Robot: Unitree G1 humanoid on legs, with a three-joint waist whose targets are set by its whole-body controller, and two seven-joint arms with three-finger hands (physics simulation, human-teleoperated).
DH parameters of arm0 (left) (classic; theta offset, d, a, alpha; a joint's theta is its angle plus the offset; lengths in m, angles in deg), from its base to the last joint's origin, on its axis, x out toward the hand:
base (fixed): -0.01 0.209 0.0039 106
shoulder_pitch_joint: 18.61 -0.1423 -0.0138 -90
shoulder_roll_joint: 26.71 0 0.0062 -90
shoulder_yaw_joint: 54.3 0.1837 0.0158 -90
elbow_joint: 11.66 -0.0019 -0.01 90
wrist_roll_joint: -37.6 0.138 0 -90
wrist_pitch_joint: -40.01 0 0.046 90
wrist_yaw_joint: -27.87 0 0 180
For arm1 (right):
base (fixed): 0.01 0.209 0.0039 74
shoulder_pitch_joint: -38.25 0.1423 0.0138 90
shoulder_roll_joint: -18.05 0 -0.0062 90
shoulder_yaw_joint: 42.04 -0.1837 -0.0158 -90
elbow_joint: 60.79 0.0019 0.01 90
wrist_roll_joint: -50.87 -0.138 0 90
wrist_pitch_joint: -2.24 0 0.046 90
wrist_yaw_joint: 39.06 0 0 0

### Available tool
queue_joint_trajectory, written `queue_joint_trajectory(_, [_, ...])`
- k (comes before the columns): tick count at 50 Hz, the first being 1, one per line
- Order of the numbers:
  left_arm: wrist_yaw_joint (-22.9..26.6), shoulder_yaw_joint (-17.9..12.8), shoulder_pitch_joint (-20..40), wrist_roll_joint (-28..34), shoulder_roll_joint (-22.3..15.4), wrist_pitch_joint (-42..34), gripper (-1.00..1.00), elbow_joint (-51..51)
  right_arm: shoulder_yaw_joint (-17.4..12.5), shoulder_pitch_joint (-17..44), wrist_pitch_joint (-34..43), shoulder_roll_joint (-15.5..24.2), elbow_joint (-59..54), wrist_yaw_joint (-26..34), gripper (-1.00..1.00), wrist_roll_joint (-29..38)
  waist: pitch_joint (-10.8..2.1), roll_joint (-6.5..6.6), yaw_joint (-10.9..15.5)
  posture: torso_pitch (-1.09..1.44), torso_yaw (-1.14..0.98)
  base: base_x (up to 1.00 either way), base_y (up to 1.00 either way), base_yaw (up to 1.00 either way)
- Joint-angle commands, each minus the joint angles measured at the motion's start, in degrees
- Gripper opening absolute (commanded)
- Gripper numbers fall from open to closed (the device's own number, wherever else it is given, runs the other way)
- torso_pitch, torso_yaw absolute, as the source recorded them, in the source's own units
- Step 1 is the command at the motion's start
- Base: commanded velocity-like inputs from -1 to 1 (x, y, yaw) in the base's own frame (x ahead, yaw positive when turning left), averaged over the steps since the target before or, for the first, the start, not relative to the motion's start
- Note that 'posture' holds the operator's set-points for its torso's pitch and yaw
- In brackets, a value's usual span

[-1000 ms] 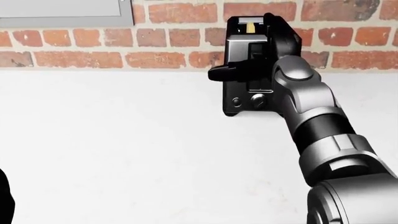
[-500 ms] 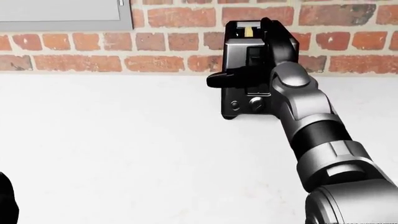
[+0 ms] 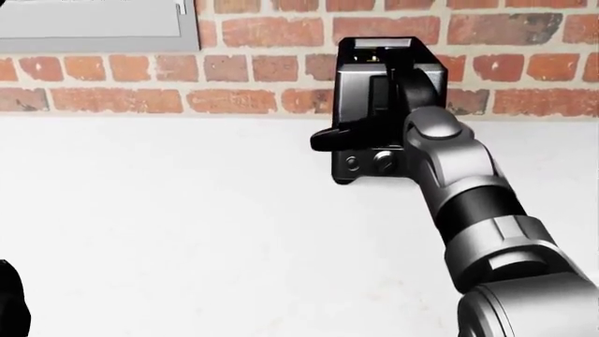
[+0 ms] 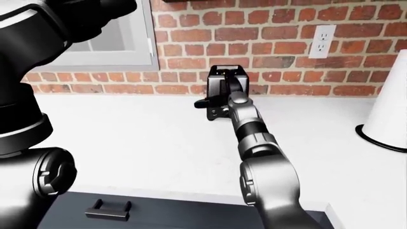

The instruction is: Push down the lever of the toaster to turn it on.

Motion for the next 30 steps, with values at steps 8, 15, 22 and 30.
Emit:
queue_joint_trajectory(8, [0.2,-0.7,1.3,0.1,-0.4,1.3,1.00,1.3,-0.2,-0.7,1.7,-0.5,-1.2,0.7,1.00,-0.2,0.05,0.23,-0.1,-0.48,0.00,0.00,0.00,0.00])
queue_joint_trajectory(15, [0.1,-0.7,1.2,0.0,-0.4,1.3,1.00,1.4,-0.3,-1.2,1.4,-0.7,-1.5,0.5,1.00,-0.1,0.02,0.19,-0.1,-0.48,0.00,0.00,0.00,0.00])
queue_joint_trajectory(22, [-0.4,-0.9,0.9,-0.5,-0.7,0.8,1.00,2.0,-0.4,-1.7,1.0,-1.0,-1.9,0.4,1.00,-0.1,-0.01,0.21,-0.1,-0.48,0.00,0.00,0.00,0.00])
queue_joint_trajectory(30, [-0.3,-0.7,1.0,-0.4,-0.6,1.2,1.00,1.6,-0.4,-2.6,0.5,-1.4,-2.3,0.5,1.00,-0.1,-0.05,0.18,-0.1,-0.48,0.00,0.00,0.00,0.00])
